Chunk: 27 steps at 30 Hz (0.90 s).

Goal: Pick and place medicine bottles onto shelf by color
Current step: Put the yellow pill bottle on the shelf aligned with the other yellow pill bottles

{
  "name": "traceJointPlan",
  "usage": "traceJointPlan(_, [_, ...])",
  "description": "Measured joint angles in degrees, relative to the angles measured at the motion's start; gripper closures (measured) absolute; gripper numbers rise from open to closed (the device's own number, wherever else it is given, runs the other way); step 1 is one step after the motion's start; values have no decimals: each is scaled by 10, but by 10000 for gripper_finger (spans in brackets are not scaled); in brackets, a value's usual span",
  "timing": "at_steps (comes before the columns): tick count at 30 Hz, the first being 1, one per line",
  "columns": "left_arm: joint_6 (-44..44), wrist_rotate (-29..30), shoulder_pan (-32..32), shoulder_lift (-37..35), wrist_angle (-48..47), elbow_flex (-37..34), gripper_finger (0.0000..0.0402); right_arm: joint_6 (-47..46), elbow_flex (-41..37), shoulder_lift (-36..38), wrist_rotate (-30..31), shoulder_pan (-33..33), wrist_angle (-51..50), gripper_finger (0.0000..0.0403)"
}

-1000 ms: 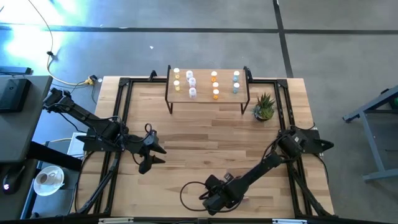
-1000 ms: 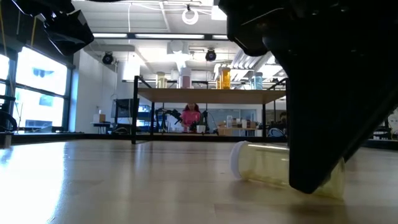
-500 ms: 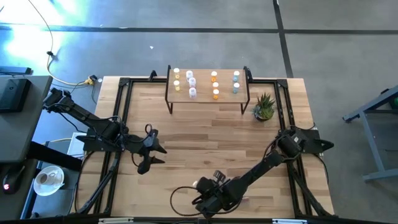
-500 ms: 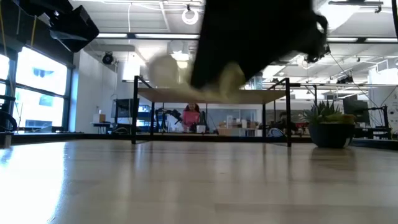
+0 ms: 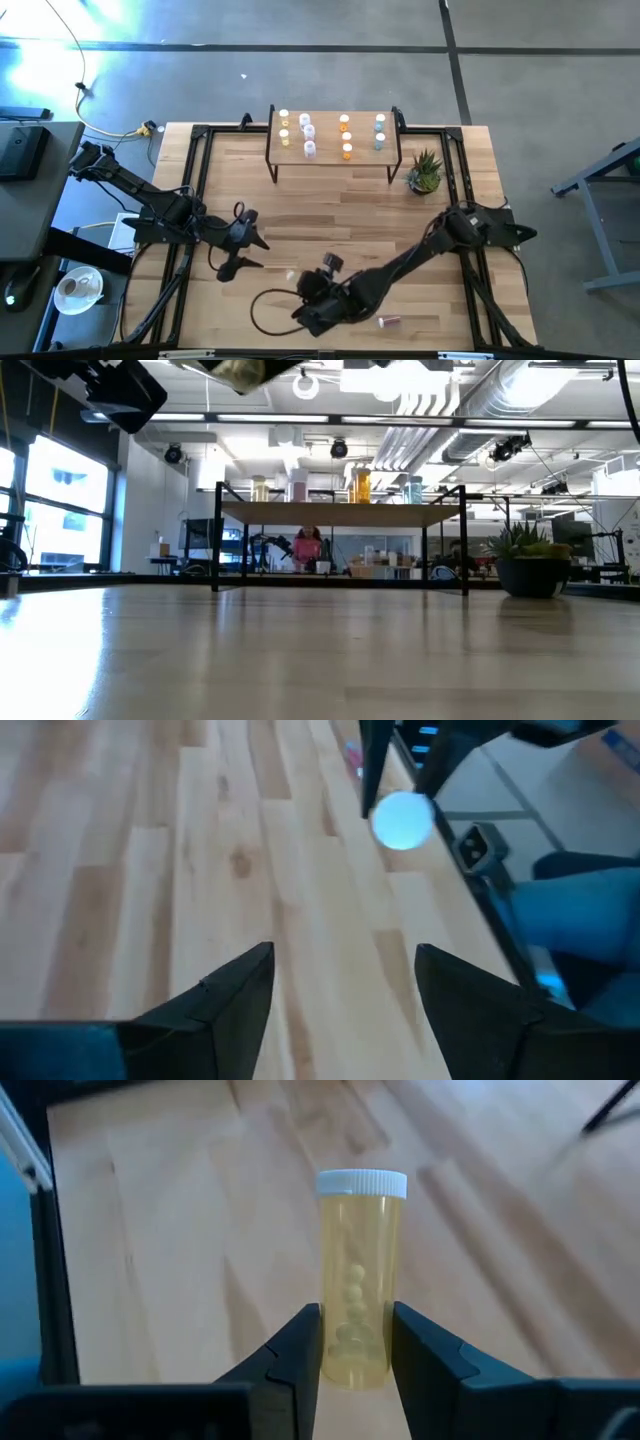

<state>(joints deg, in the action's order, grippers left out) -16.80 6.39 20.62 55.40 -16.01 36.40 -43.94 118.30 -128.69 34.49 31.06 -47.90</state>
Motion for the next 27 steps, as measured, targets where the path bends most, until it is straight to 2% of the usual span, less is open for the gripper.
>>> traceJointPlan(5, [38,48,0,0,10,0,157,67,31,1,0,-25,-5,306])
traceJointPlan(12, [92,53,0,0,65,0,160,111,54,1,-2,-50,-27,306])
traceJointPlan(21, [95,119,0,0,101,0,160,150,54,1,-2,-77,-20,306])
traceJointPlan(27, [95,119,0,0,99,0,160,178,54,1,-2,-92,-5,306])
